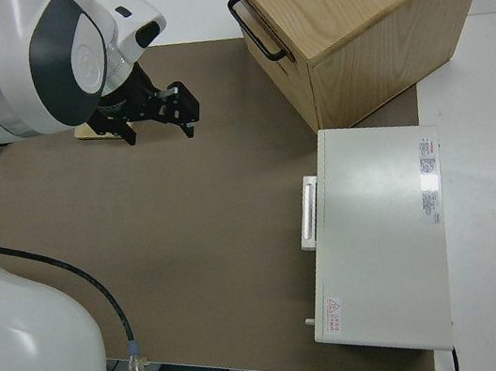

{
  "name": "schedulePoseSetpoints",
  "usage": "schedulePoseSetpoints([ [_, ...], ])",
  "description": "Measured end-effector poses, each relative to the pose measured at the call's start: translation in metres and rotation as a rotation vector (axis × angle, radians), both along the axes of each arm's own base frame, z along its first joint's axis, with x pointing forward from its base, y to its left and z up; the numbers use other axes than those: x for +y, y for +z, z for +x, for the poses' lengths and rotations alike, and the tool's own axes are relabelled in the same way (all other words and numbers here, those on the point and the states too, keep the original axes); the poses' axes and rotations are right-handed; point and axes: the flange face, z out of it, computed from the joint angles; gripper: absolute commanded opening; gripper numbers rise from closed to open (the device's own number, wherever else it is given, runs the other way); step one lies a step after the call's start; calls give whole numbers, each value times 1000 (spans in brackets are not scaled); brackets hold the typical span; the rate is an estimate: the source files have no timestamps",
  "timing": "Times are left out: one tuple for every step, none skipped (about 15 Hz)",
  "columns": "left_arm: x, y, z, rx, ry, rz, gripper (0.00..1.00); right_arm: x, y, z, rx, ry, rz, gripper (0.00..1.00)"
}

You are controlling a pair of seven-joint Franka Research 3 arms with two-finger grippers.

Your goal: Pick gray plate from low plate rack and place it on table with left arm

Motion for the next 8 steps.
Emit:
schedulePoseSetpoints([
  [0, -7, -1, -2, -3, 6, 1000, 0, 0, 0, 0, 0, 0, 987],
  [0, -14, -2, -3, -7, 16, 1000, 0, 0, 0, 0, 0, 0, 990],
  [1, -22, -3, -4, -13, 28, 1000, 0, 0, 0, 0, 0, 0, 987],
  [1, -28, -4, -7, -16, 34, 1000, 0, 0, 0, 0, 0, 0, 990],
  [3, -33, -5, -6, -14, 35, 1000, 0, 0, 0, 0, 0, 0, 990],
  [8, -40, -8, -5, -4, 34, 1000, 0, 0, 0, 0, 0, 0, 987],
  [12, -44, -11, -6, 3, 34, 1000, 0, 0, 0, 0, 0, 0, 990],
  [14, -46, -11, -7, 6, 34, 1000, 0, 0, 0, 0, 0, 0, 990],
])
